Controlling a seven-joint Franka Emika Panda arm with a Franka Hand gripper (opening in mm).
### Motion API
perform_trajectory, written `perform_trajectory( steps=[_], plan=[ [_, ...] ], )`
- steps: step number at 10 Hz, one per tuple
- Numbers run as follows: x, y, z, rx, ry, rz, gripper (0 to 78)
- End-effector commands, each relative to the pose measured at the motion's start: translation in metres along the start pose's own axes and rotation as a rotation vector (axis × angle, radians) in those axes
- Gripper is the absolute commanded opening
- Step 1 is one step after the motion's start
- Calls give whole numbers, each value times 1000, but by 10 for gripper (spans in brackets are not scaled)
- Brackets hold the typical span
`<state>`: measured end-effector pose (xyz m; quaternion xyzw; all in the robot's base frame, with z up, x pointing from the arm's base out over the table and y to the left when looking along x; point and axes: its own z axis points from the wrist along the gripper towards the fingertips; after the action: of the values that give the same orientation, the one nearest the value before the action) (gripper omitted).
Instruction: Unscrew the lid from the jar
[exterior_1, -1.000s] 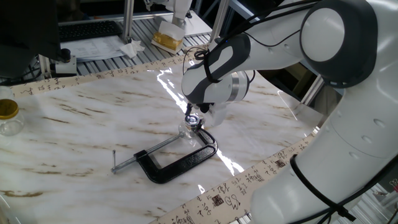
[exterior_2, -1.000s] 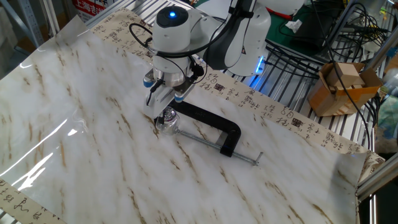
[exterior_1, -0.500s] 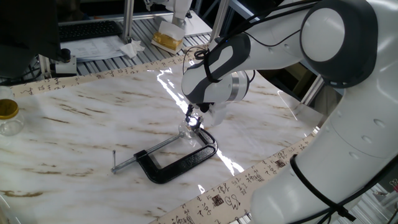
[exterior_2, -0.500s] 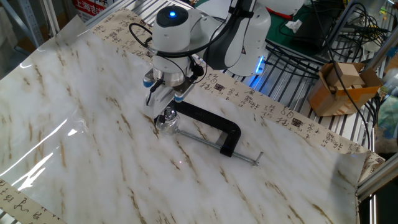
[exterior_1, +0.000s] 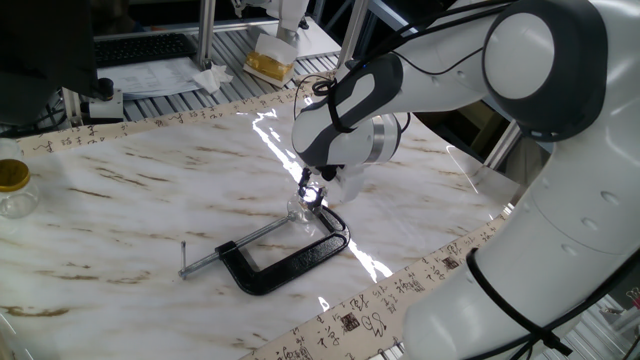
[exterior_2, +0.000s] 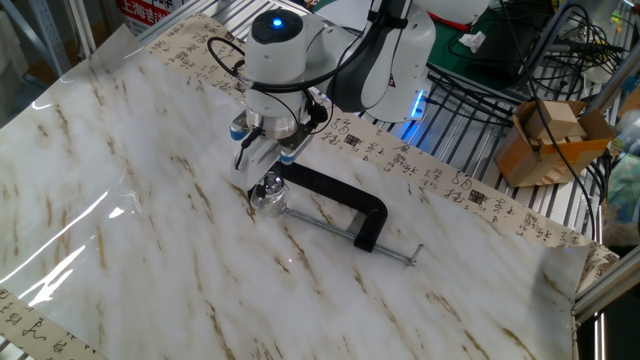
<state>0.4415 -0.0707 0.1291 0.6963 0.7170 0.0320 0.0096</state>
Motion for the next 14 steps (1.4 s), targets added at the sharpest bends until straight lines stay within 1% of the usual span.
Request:
perform_trajectory(
  steps=[1, 3, 5, 7, 8, 9, 11, 14],
  plan=[
    [6, -1, -2, 35, -19, -414, 11],
    [11, -2, -5, 37, -22, -495, 11],
    [18, -3, -7, 43, -38, -569, 11],
    [27, -3, -5, 46, -42, -607, 11],
    [32, -2, -4, 51, -56, -626, 11],
    [34, -2, -2, 54, -61, -647, 11],
    [35, -1, -2, 54, -56, -706, 11],
    [36, -1, -3, 58, -49, -833, 11]
  ],
)
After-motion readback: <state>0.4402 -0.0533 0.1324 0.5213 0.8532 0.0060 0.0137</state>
